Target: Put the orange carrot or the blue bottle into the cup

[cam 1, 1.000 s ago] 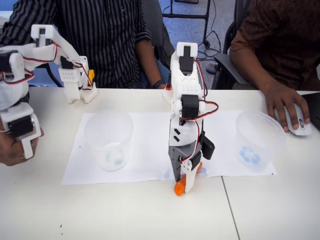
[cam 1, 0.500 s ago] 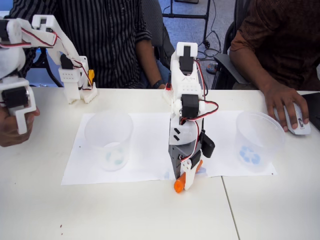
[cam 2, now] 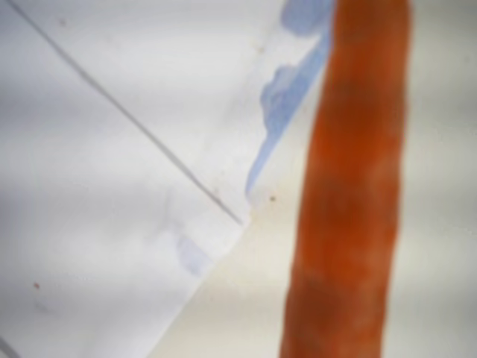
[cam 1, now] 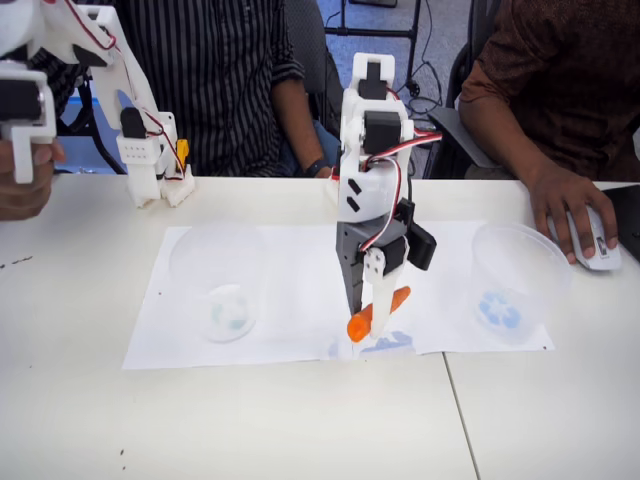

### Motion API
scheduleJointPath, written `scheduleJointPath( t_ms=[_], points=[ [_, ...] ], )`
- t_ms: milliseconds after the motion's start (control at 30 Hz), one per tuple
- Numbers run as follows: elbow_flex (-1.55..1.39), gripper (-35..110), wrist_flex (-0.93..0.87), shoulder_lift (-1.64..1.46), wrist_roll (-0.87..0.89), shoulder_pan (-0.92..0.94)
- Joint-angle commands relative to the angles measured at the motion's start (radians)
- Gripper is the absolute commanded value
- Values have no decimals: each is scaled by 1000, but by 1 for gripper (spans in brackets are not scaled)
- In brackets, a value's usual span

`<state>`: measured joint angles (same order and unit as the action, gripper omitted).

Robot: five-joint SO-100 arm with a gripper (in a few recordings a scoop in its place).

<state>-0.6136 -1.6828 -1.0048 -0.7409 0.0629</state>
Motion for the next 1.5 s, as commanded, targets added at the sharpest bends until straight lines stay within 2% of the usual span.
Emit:
scheduleJointPath(
  t_ms=[0, 267, 633, 900, 1133, 1467],
  points=[
    [25, 9, -58, -261, 23, 17],
    [9, 9, -58, -425, 104, 123],
    [-6, 9, -58, -522, 222, 453],
    [-186, 9, -44, -531, 291, 657],
    [-216, 9, -35, -518, 298, 755],
    [-221, 9, 130, -445, 304, 844]
  ],
)
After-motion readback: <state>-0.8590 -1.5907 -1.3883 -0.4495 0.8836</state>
